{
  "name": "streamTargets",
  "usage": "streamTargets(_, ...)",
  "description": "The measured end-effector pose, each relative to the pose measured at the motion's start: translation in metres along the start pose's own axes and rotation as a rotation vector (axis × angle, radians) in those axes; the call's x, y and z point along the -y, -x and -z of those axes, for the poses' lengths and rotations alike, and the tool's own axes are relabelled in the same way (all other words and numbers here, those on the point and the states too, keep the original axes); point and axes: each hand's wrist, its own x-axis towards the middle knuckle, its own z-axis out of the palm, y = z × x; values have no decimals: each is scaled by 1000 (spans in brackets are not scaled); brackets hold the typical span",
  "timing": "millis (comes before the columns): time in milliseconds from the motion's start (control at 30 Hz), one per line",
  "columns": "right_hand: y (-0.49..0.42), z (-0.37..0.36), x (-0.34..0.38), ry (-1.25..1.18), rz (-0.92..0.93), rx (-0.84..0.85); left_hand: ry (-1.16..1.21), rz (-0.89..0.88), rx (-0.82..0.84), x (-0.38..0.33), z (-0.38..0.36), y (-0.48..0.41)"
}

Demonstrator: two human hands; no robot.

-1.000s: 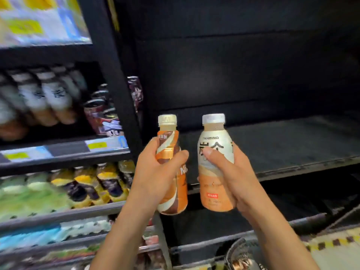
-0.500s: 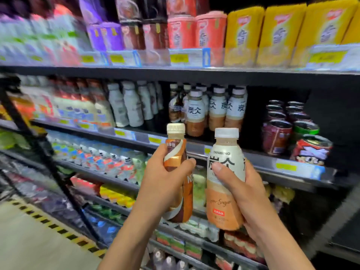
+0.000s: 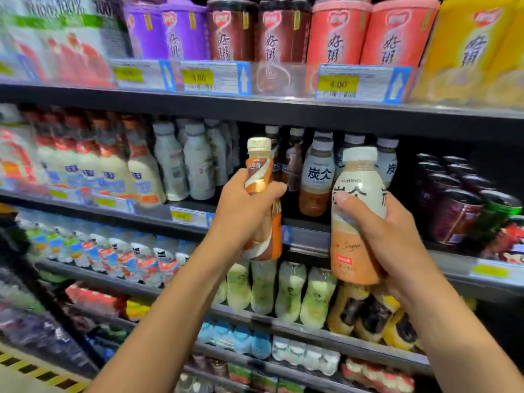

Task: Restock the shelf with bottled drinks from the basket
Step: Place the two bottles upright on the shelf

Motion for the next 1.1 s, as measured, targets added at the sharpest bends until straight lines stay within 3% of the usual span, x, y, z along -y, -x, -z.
streamTargets(167, -42, 1, 4, 21, -95, -74, 55, 40, -62, 6, -19, -57)
streamTargets(300, -78, 1, -8, -23, -174, -183, 121, -36, -89, 20, -42, -102)
streamTargets(500, -115, 0, -40, -153, -36, -272, 1, 11, -21, 37, -70, -144)
streamTargets(700, -127, -4, -54, -146, -38, -285, -15, 85, 31, 72, -81, -178)
streamTargets(933, -139, -18, -57, 47, -44, -361, 63, 99, 9, 47, -83, -153)
streamTargets(1100, -138, -7, -63, 76, -244, -285, 198, 117, -2, 42, -83, -144)
